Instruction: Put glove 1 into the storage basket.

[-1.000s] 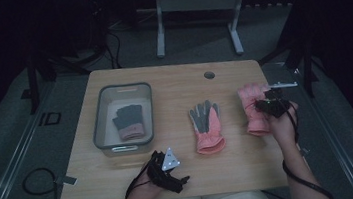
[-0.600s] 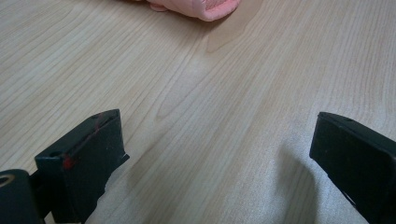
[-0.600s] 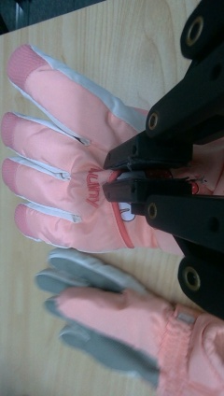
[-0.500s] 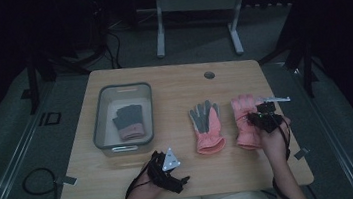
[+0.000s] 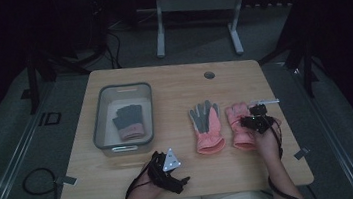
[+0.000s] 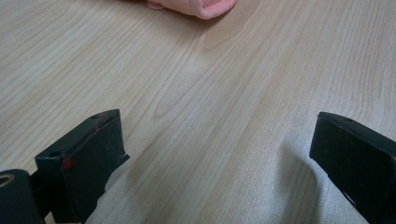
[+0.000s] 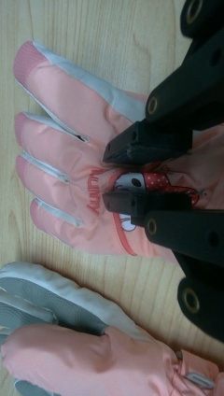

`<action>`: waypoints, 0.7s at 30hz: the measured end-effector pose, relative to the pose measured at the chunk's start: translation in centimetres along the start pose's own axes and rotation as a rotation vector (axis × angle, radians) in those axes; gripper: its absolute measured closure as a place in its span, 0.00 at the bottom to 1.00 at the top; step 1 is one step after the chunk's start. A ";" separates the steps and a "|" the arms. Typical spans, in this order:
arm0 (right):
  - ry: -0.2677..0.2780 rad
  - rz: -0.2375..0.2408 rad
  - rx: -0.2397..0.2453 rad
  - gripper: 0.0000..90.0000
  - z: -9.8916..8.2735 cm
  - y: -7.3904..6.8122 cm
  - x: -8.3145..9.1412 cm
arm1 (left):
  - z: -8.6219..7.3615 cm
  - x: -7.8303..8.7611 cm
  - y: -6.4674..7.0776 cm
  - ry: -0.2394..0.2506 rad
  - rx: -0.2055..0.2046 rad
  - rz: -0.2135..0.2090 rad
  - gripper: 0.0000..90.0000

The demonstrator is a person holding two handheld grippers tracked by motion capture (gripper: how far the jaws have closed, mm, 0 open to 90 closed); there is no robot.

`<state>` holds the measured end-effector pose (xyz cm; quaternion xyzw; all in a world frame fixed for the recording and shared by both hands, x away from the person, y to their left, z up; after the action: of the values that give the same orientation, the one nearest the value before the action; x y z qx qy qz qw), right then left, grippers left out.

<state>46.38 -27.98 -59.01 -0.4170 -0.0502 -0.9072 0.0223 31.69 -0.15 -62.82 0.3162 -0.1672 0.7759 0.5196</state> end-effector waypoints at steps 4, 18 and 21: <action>-0.010 0.021 0.021 0.77 0.1 0.1 0.3 | -0.1 -0.1 0.1 -0.011 -0.006 0.001 0.03; 0.130 0.114 0.328 0.69 2.0 0.3 5.2 | 0.0 0.1 -0.1 0.008 0.001 0.013 0.02; 0.109 0.107 0.360 0.68 1.7 0.1 4.4 | 0.0 0.0 0.0 0.000 -0.003 0.013 0.02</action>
<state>44.79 -27.90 -54.61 -0.3587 -0.1882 -0.9023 0.1474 31.70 -0.18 -62.82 0.3145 -0.1705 0.7789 0.5151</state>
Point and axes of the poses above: each handheld gripper's, and its own axes: x roughly backward along the jaws, z roughly out of its top, y roughly to its right, the point moved 9 cm from there along -x, roughly forward along the jaws, and after that the axes turned 11 degrees about -z, right-handed, at the moved point
